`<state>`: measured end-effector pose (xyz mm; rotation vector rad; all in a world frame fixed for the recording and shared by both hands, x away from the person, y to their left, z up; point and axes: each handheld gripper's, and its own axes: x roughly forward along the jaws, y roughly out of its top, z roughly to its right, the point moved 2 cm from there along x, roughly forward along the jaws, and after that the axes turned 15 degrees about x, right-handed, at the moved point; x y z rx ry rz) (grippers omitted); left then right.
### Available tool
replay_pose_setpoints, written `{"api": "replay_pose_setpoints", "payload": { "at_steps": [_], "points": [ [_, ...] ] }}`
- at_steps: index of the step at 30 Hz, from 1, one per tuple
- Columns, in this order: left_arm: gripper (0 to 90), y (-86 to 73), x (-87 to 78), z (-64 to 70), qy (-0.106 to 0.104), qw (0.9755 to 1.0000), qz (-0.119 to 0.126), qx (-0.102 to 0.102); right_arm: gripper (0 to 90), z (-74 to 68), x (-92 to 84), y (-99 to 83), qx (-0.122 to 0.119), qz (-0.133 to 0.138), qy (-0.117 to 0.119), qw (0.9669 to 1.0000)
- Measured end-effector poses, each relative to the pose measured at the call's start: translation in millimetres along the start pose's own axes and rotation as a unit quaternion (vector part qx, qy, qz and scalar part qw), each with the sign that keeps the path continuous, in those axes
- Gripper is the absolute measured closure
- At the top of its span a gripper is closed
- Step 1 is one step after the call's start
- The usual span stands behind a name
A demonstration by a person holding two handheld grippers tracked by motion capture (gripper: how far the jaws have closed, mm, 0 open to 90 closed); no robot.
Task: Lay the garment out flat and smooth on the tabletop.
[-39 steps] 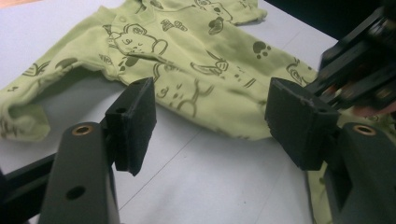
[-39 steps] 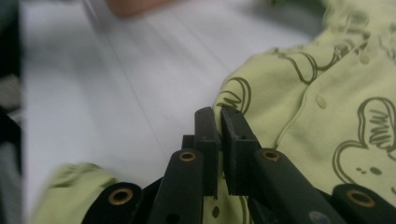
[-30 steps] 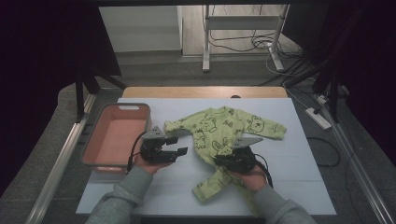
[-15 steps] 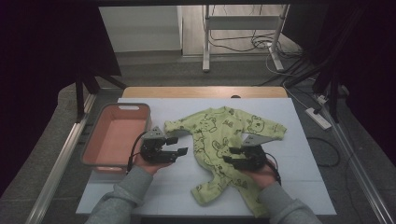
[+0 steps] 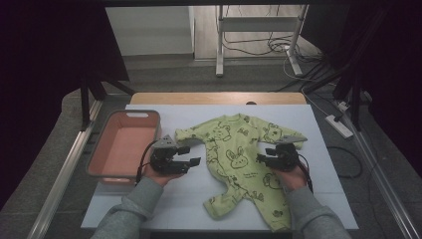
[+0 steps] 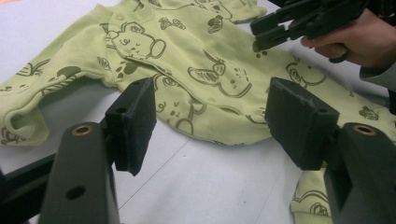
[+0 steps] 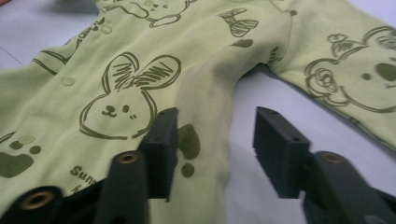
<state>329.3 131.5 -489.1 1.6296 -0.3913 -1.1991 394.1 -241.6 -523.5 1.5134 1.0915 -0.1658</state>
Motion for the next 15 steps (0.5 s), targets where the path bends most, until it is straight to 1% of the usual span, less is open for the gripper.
{"api": "replay_pose_setpoints", "payload": {
  "at_steps": [1,2,3,4,6,7,10,12,15],
  "points": [
    [33.9,0.0,0.1,0.2,0.000,1.0000,0.000,0.000,59.6,0.4,3.2,-0.3,0.000,-0.005,0.001,1.0000],
    [33.9,0.0,0.1,0.3,0.000,1.0000,0.000,0.000,68.0,0.8,6.5,-1.1,-0.003,-0.015,0.002,0.9999],
    [33.9,0.1,0.0,0.3,0.000,1.0000,0.000,0.000,73.7,0.6,7.8,-1.7,-0.003,-0.023,0.003,0.9997],
    [33.9,0.0,-0.1,0.3,0.000,1.0000,0.000,0.000,79.6,0.1,8.6,-2.5,-0.006,-0.029,0.000,0.9995],
    [33.9,-0.2,-0.7,-0.1,0.000,1.0000,0.000,-0.001,84.9,-1.5,4.5,-2.6,-0.007,-0.029,-0.005,0.9995],
    [33.9,-0.3,-1.0,-0.3,0.001,1.0000,0.000,-0.001,85.8,-2.3,1.7,-2.5,-0.006,-0.027,-0.005,0.9996],
    [33.9,-0.3,-1.6,-0.5,0.001,1.0000,0.001,-0.001,86.0,-5.8,-11.7,-4.7,-0.007,-0.019,-0.018,0.9996],
    [34.0,-0.1,-1.8,-0.3,0.002,1.0000,0.002,-0.001,86.0,-7.2,-18.4,-9.2,0.000,-0.015,-0.017,0.9997],
    [33.9,0.2,-1.7,-0.2,0.001,1.0000,0.002,0.000,86.0,-9.9,-22.7,-17.6,-0.005,-0.026,-0.025,0.9993]
  ]
}}
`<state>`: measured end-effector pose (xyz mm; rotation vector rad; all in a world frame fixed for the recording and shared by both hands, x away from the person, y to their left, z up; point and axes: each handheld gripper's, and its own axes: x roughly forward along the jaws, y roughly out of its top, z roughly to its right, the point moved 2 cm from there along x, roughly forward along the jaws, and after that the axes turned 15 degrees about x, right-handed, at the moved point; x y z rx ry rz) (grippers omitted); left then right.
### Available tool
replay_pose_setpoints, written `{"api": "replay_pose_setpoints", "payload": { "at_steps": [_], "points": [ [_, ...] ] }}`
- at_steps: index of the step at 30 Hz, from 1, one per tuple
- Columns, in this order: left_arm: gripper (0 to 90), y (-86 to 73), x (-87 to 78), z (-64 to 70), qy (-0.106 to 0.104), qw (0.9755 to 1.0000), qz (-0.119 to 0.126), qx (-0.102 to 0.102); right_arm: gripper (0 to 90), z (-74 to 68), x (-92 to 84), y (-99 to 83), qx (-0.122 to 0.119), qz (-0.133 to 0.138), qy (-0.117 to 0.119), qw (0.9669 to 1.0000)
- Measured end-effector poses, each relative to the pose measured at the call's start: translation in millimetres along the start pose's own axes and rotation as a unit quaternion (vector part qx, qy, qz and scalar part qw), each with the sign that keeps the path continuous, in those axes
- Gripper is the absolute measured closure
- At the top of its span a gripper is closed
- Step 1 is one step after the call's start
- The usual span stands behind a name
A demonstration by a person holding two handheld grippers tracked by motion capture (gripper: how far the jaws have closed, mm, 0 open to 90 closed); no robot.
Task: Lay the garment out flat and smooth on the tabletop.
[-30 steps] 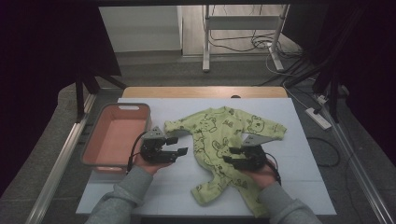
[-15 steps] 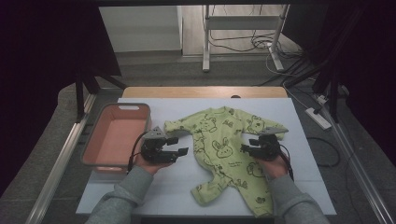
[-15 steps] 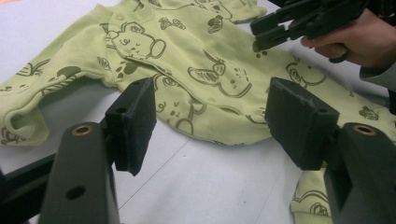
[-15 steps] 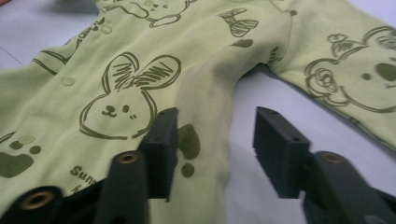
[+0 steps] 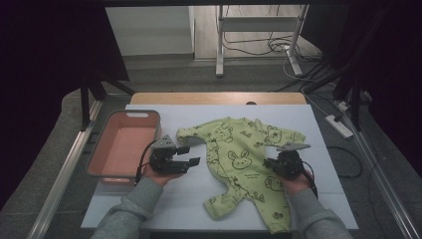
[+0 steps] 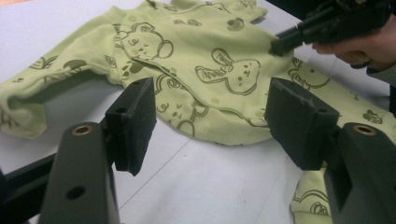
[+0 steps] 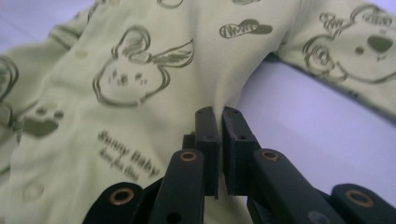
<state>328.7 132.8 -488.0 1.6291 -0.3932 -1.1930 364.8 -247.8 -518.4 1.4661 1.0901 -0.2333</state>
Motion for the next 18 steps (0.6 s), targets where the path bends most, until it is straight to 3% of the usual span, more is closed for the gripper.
{"api": "replay_pose_setpoints", "payload": {
  "at_steps": [5,7,9,13,18],
  "points": [
    [33.9,0.1,1.2,0.4,-0.001,1.0000,-0.001,0.001,85.1,0.3,0.9,-6.1,0.000,-0.013,0.000,0.9999],
    [34.0,0.3,1.0,0.4,-0.001,1.0000,0.000,0.001,80.4,1.3,2.0,-6.3,0.004,-0.014,0.003,0.9999],
    [34.0,0.2,0.8,0.2,-0.001,1.0000,0.000,0.000,68.9,2.8,1.1,-4.7,0.000,-0.003,0.003,1.0000],
    [33.9,0.4,1.0,0.6,-0.001,1.0000,0.000,0.001,60.9,9.4,-5.9,5.8,0.009,0.041,0.007,0.9991],
    [33.9,0.1,1.8,0.3,-0.001,1.0000,-0.002,0.002,54.0,29.6,-5.3,21.0,0.030,0.064,-0.030,0.9970]
  ]
}}
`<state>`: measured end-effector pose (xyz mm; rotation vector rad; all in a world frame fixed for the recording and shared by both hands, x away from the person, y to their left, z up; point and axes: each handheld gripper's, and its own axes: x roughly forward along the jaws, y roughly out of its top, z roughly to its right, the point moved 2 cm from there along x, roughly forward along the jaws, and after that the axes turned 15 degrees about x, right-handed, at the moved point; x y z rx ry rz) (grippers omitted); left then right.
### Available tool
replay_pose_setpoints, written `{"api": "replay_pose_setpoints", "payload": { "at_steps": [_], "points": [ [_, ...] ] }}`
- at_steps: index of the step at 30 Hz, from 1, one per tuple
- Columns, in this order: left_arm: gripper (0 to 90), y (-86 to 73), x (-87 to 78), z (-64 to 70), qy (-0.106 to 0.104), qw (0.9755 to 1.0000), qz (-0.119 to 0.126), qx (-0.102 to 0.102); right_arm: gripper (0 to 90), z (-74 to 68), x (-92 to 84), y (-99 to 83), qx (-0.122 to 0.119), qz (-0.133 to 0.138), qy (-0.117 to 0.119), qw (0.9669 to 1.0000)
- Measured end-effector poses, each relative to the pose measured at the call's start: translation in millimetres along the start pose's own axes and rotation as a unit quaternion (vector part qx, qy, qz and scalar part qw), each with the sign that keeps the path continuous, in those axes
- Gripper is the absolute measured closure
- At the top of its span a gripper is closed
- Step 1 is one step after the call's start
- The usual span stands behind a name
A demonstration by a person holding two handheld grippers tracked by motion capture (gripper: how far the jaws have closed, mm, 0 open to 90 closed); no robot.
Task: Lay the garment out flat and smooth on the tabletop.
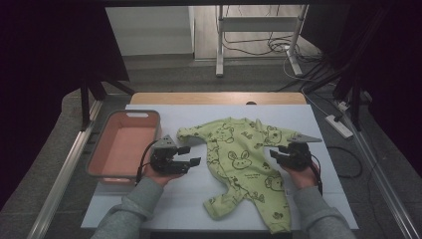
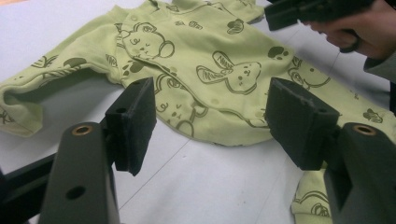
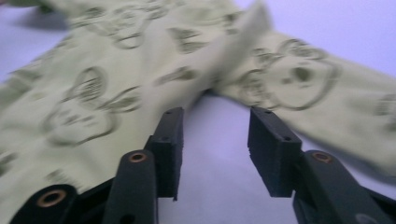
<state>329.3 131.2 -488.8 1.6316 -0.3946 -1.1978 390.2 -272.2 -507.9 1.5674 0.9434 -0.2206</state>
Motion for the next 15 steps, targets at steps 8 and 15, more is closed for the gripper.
{"api": "replay_pose_setpoints", "payload": {
  "at_steps": [8,15],
  "points": [
    [33.9,-0.3,0.1,-0.1,0.000,1.0000,-0.001,0.000,46.3,31.7,19.0,14.1,0.024,0.002,-0.058,0.9980],
    [33.9,-0.5,0.1,-0.1,0.000,1.0000,-0.001,0.000,39.1,51.0,32.9,18.9,0.028,-0.013,-0.104,0.9941]
  ]
}}
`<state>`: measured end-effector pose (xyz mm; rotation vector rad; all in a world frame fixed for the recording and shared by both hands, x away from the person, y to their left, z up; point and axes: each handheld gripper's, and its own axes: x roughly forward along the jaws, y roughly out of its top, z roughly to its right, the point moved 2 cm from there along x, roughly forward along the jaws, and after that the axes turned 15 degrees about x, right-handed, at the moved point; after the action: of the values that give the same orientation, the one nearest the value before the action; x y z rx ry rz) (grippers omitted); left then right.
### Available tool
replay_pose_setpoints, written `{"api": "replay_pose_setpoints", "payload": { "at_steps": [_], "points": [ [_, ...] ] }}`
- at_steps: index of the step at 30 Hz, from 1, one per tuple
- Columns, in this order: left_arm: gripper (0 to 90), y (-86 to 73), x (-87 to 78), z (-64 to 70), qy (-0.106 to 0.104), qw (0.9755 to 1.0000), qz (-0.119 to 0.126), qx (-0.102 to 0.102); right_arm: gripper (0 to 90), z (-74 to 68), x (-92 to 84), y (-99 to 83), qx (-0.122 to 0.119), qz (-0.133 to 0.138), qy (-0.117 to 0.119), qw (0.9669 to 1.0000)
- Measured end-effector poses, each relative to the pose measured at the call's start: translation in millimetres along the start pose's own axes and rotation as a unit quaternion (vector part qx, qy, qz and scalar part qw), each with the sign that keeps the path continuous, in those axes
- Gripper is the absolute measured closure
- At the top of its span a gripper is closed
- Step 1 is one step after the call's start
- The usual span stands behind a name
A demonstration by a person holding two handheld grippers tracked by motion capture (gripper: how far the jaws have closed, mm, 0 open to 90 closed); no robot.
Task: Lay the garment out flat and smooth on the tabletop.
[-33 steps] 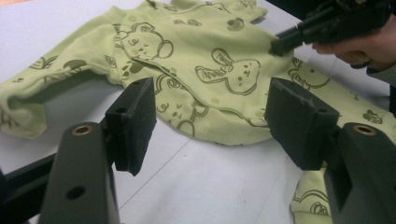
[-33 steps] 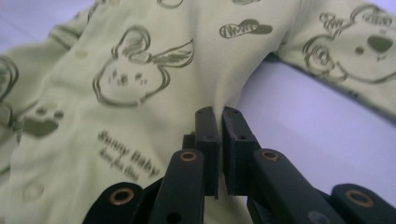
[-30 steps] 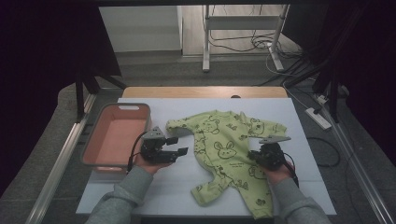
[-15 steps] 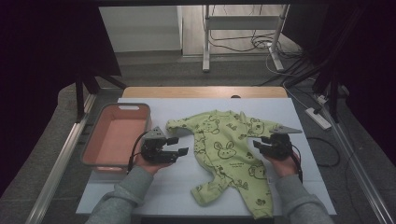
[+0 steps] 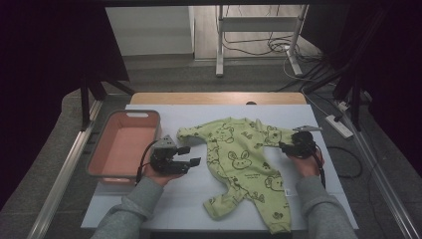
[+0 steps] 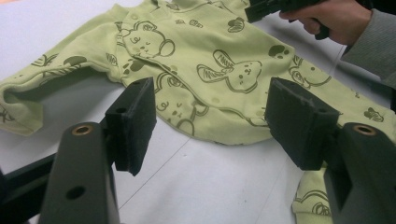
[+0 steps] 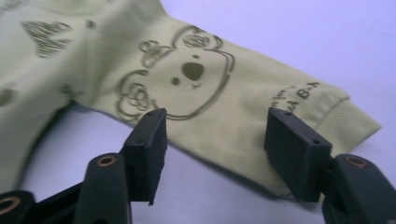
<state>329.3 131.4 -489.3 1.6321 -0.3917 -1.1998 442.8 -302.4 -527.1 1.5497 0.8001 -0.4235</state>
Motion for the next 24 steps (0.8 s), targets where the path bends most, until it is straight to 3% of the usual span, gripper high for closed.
{"api": "replay_pose_setpoints", "payload": {
  "at_steps": [4,10,13,16,20,24],
  "points": [
    [33.9,0.0,-0.1,0.1,0.000,1.0000,0.000,0.000,36.7,2.0,7.5,-2.3,-0.009,-0.011,-0.011,0.9998],
    [33.9,-0.1,0.1,0.4,0.000,1.0000,-0.001,0.001,32.0,8.7,4.9,-0.5,-0.010,0.000,-0.051,0.9987],
    [33.9,-0.2,0.3,0.3,0.000,1.0000,-0.002,0.001,29.5,15.8,4.5,-0.1,0.010,-0.002,-0.060,0.9982],
    [33.9,-0.3,0.5,0.1,0.000,1.0000,-0.002,0.001,30.2,19.3,4.6,-0.4,0.024,-0.003,-0.053,0.9983],
    [33.9,-0.4,0.7,0.4,0.000,1.0000,-0.004,0.002,51.9,18.0,2.5,0.0,0.022,-0.003,-0.040,0.9989],
    [33.8,-0.4,0.5,0.4,0.000,1.0000,-0.003,0.001,75.4,22.9,-0.5,0.5,0.017,0.001,-0.050,0.9986]
  ]
}}
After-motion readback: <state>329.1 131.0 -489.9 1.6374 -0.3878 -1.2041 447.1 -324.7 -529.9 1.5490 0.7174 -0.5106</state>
